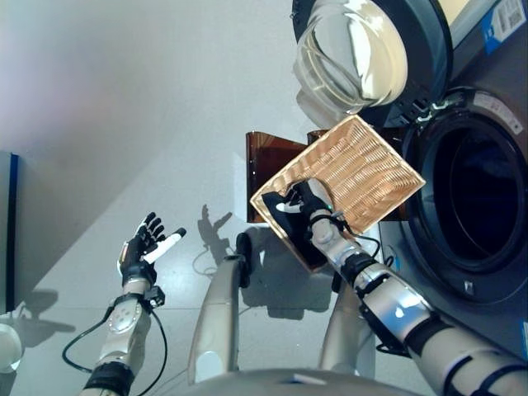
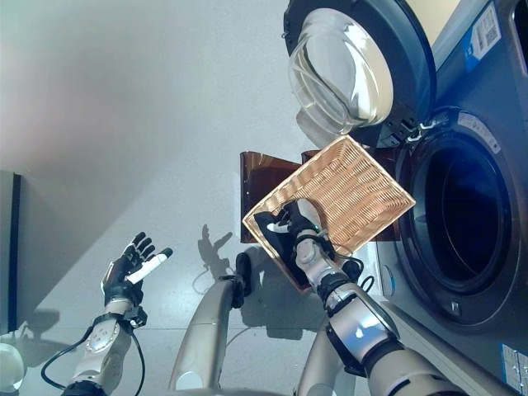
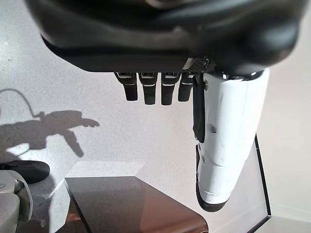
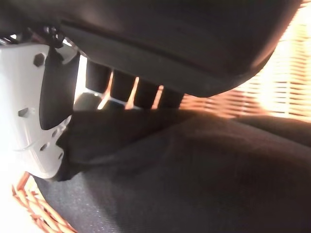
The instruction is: Pick up the clothes and place them into the washing machine
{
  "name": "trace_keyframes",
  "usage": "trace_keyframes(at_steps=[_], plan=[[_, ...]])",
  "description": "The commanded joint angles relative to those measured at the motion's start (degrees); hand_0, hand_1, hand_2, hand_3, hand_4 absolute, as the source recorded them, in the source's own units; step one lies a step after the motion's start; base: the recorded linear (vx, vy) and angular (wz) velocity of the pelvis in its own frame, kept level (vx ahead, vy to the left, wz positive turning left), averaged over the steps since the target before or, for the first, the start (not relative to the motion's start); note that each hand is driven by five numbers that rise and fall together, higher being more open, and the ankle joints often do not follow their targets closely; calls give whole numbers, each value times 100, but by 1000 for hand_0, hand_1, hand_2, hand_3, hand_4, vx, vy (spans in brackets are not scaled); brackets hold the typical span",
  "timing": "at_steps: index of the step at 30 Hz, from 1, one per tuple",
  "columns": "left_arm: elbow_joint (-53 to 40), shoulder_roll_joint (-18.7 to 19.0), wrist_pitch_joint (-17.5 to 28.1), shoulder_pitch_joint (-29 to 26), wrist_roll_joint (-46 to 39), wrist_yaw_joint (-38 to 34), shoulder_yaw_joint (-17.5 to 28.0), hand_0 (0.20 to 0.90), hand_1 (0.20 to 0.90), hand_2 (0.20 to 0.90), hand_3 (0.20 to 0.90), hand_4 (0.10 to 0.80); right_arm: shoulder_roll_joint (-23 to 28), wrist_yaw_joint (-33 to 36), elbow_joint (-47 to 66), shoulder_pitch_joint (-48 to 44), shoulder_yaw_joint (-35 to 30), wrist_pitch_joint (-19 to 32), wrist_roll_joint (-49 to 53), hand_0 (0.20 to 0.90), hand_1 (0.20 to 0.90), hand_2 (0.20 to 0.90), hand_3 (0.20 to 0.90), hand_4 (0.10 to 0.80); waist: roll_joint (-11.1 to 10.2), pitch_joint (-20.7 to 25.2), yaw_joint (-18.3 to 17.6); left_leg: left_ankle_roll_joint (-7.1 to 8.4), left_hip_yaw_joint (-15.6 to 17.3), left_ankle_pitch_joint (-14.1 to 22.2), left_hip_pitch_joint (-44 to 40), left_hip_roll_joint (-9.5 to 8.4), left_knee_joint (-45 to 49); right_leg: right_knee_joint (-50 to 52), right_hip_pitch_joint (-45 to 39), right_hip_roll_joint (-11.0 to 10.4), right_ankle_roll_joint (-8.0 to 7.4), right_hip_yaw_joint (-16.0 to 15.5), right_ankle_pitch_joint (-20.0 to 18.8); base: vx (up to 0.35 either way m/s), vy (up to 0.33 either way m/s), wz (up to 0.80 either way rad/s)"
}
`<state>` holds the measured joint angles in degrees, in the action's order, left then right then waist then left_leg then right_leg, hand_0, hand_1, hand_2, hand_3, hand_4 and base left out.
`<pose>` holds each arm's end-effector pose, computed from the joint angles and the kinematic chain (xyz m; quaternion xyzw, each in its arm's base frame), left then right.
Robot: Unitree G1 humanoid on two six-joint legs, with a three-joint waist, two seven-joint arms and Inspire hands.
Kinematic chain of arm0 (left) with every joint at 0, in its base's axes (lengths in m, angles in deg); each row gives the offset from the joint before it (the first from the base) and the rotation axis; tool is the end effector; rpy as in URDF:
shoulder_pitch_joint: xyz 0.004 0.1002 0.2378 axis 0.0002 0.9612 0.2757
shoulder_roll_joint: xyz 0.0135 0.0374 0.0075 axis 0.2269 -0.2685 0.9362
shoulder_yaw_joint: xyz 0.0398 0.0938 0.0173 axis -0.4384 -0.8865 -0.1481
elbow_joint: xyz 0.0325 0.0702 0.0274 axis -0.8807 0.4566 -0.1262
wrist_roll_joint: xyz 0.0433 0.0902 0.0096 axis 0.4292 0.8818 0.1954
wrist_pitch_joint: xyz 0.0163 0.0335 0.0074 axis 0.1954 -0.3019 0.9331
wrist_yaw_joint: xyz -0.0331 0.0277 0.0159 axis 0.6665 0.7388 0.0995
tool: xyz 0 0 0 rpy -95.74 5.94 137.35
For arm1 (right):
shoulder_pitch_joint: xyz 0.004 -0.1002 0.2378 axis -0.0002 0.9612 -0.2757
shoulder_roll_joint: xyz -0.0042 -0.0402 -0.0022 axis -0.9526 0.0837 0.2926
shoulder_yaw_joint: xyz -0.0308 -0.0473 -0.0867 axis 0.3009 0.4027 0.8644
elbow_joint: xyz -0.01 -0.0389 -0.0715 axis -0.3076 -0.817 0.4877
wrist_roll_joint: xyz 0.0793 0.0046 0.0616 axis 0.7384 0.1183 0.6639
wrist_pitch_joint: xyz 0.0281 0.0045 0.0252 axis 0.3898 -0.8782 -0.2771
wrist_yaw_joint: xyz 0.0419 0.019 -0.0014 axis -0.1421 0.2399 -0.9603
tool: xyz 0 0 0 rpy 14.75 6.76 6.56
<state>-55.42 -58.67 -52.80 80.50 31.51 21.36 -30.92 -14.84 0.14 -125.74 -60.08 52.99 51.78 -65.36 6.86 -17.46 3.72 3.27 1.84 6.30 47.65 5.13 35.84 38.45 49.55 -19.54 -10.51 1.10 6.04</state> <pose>0.1573 0.2429 -0.0326 -0.0693 0.1216 0.1562 0.9778 0.3001 -0.1285 0.0139 -0.3578 0.1164 0.0423 0.9255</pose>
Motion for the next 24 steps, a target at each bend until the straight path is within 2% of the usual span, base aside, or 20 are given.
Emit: trace_keyframes(at_steps=[1, 7, 13, 14, 16, 24], plan=[[-178, 407, 370, -10, 43, -101, 325, 900, 900, 900, 900, 800, -132, 122, 367, -256, -79, 308, 125, 200, 200, 200, 200, 300, -14, 94, 26, 296, -222, 55, -118, 106, -33, -452, 46, -117, 41, 175, -909, 0, 0, 0], [-106, 394, 392, -50, 85, -148, 338, 900, 900, 900, 900, 800, -24, 218, 488, -238, -241, 395, 309, 200, 200, 200, 200, 300, -19, 92, 1, 300, -214, 53, -122, 112, -37, -477, 32, -119, 33, 177, -915, 0, 0, 0], [-146, 379, 402, -20, 56, -147, 375, 900, 900, 900, 900, 800, 154, 69, 1209, 53, -708, 825, 1526, 200, 200, 200, 200, 300, -57, 93, -52, 297, -199, 23, -170, 127, -118, -545, 4, -114, 27, 153, -953, 0, 0, 0], [-171, 376, 414, 7, 43, -151, 406, 900, 900, 900, 900, 800, 300, -66, 1664, 260, -907, 1049, 2097, 200, 200, 200, 200, 300, -76, 88, -93, 296, -194, 7, -183, 136, -147, -563, -10, -105, 22, 155, -962, 0, 0, 0], [-195, 363, 417, 31, 38, -145, 425, 900, 900, 900, 900, 800, 485, -215, 1982, 469, -1064, 1212, 2529, 200, 200, 200, 200, 300, -102, 78, -133, 296, -196, 1, -198, 141, -173, -577, -16, -111, 17, 146, -967, 0, 0, 0], [-175, 273, 440, 127, 19, -28, 468, 900, 900, 900, 900, 800, 914, -599, 2670, 1086, -1820, 1632, 3541, 200, 200, 200, 200, 300, -126, 90, -214, 292, -190, 3, -184, 167, -174, -578, -15, -113, 10, 139, -948, 0, 0, 0]])
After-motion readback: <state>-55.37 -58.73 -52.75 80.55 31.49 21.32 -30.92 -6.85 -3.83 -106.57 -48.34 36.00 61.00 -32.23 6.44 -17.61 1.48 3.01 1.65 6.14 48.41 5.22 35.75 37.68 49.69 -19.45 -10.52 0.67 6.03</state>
